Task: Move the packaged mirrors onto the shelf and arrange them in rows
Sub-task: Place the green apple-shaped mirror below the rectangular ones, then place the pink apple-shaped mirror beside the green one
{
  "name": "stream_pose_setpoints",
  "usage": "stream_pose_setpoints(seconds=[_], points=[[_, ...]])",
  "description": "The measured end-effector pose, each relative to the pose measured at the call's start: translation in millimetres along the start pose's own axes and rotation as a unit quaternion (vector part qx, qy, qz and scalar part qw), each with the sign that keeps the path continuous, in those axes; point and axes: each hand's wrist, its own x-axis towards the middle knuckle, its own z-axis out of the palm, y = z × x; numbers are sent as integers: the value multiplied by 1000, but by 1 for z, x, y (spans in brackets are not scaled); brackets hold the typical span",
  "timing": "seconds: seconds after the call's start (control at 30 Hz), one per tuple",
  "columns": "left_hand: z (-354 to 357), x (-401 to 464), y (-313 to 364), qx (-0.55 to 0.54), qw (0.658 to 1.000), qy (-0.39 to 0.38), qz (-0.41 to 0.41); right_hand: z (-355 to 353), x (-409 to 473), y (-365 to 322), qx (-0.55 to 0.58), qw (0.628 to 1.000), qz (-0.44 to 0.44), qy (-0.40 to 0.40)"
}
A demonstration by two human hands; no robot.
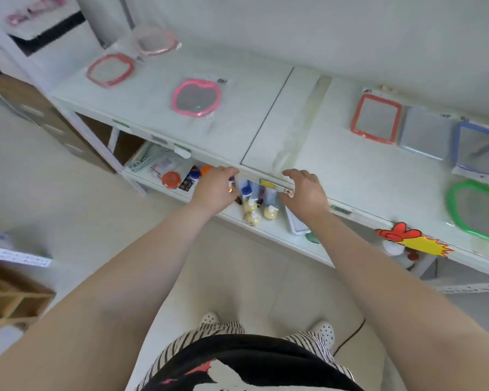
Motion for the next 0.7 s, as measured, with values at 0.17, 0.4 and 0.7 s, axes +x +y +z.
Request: stream_pose_setpoints(seconds=[0.17,0.4,0.7], points=[[-60,-8,-92,-1,999,28,-43,42,25,-97,12,999,-30,-2],[-96,15,-150,-16,996,61,-70,70,72,-163,-30,998,-57,-19],[-134,79,-214,-28,992,57,-113,102,185,-223,-17,995,-94,-26]])
